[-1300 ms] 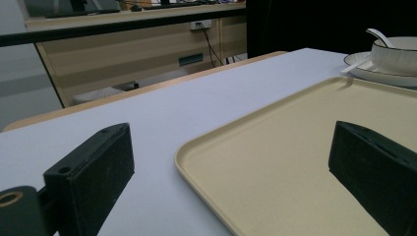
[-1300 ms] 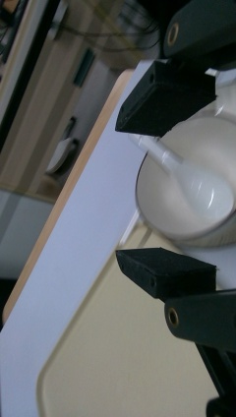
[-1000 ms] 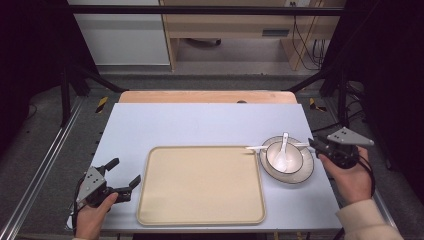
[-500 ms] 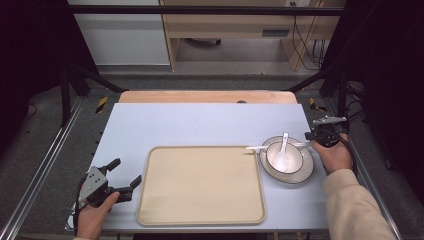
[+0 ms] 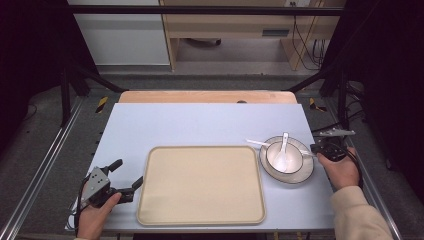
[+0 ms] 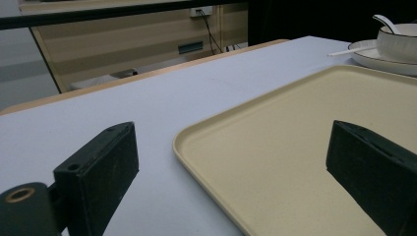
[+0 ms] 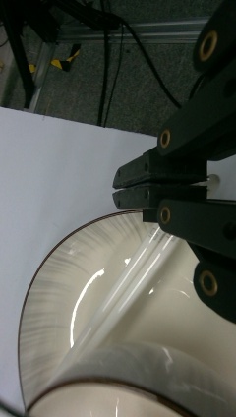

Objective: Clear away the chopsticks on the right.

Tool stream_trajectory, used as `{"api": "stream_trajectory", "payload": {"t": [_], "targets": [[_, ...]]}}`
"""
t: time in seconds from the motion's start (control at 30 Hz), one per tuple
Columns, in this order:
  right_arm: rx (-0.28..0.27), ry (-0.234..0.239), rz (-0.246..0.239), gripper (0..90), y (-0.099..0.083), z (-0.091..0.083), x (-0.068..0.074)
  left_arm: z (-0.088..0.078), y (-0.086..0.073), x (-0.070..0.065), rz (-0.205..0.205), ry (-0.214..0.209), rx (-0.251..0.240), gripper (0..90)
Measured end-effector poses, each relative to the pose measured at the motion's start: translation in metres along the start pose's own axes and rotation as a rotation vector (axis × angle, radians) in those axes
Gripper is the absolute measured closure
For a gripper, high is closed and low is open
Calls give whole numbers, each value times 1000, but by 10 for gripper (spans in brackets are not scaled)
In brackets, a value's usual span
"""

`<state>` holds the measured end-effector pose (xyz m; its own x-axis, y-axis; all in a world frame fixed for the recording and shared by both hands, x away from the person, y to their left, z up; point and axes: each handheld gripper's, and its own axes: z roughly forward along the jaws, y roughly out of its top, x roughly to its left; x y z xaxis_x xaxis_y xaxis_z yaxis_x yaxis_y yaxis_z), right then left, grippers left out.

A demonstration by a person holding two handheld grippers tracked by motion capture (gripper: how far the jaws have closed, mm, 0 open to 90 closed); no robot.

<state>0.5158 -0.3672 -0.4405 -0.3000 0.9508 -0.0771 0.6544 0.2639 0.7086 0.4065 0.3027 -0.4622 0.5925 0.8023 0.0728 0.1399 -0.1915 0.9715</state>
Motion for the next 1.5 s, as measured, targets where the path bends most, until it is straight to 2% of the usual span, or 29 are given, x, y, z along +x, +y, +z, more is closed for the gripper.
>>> {"api": "stream_trajectory", "payload": {"t": [0.03,0.1,0.2,0.23,0.37,0.57,0.7,0.73,0.8,0.93,1.3,1.5], "targets": [[-28,2,-3,845,0,-5,0,0,0,0,0,-1,2,51],[-76,44,-51,800,1,-10,2,1,0,0,1,-2,5,52],[-74,126,-119,734,3,-10,7,1,0,0,6,-3,7,52],[-72,134,-139,722,3,-8,7,1,0,-1,6,-3,8,52],[-55,172,-153,702,3,-2,8,1,-1,0,6,-1,11,54],[-69,189,-171,705,5,1,9,2,-1,-1,10,-4,14,57],[-49,186,-196,718,6,6,9,2,0,-2,21,-7,23,57],[-45,190,-186,722,6,6,9,2,0,-2,26,-4,24,57],[-41,174,-194,741,8,7,8,2,0,-2,26,-1,24,57],[-27,173,-213,754,9,12,7,3,-1,-1,23,-3,26,57],[28,211,-263,781,13,21,5,2,0,-1,27,-2,27,56],[20,198,-273,839,13,19,4,3,0,-2,28,-3,27,56]]}}
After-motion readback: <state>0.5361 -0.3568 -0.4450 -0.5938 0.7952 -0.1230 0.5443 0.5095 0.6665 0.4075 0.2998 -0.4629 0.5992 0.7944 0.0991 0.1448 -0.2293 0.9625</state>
